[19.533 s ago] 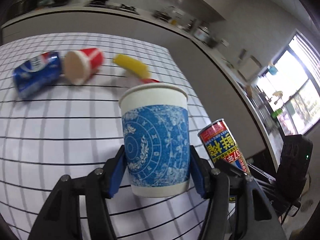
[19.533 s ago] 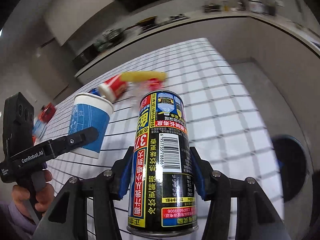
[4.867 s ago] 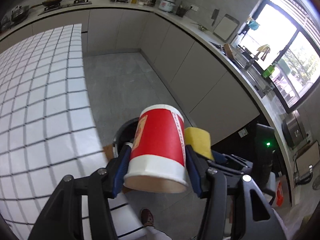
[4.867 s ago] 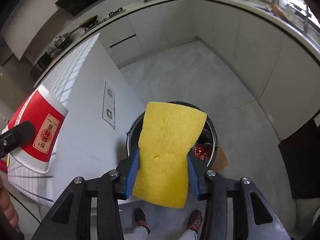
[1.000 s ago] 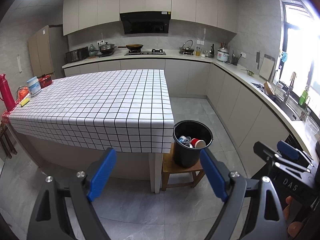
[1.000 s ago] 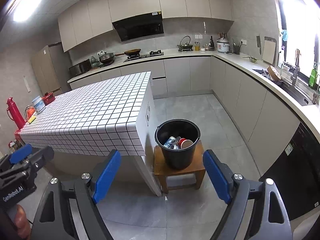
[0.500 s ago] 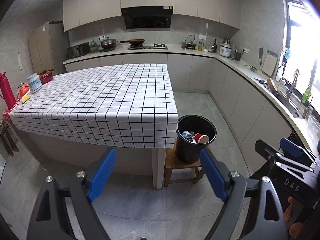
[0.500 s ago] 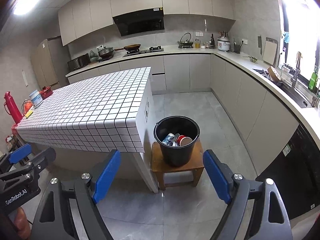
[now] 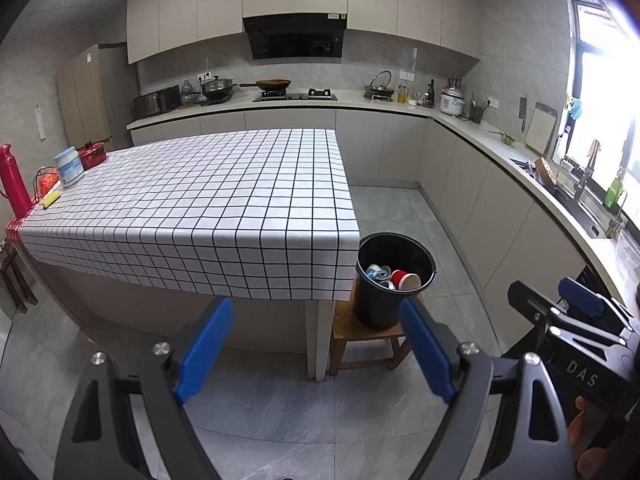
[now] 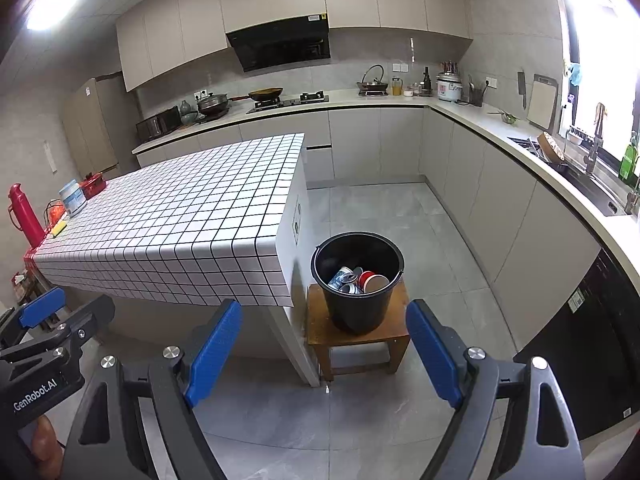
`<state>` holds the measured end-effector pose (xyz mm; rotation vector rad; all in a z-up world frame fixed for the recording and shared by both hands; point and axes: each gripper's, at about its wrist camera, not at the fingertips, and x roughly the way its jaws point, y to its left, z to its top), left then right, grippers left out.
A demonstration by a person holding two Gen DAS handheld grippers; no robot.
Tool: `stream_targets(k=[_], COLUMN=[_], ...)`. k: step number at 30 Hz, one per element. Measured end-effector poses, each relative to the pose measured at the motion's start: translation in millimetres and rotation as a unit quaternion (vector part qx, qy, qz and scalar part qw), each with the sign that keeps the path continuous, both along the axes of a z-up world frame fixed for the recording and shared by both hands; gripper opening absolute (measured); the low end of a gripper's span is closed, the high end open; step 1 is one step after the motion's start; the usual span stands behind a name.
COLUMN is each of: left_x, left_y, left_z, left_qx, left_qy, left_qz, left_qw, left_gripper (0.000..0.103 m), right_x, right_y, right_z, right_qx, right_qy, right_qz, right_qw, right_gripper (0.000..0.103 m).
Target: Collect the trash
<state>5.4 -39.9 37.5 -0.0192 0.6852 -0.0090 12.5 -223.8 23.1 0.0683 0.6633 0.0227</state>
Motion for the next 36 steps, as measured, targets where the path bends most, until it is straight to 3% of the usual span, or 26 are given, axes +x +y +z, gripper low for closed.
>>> stream_targets(k=[30, 36], left_x=[15.7, 19.4], left_y=[11.5, 18.3], left_z=[-9.6, -11.0], left_qx=[-0.024, -0.033], left_qy=[0.026, 0.015], left_qz=[-0.019, -0.037], left_qw=[0.9992, 0.9987], left_gripper=[0.09, 0.09], right_x=[4.9, 10.3], right_y=[11.1, 15.5], right_z=[-1.6, -5.5], right_qx=[-0.001, -0.002], right_qy=[0.005, 0.009], right_qz=[-0.002, -0.008], right_qw=[1.0, 1.0], right_gripper=[0.086, 0.086])
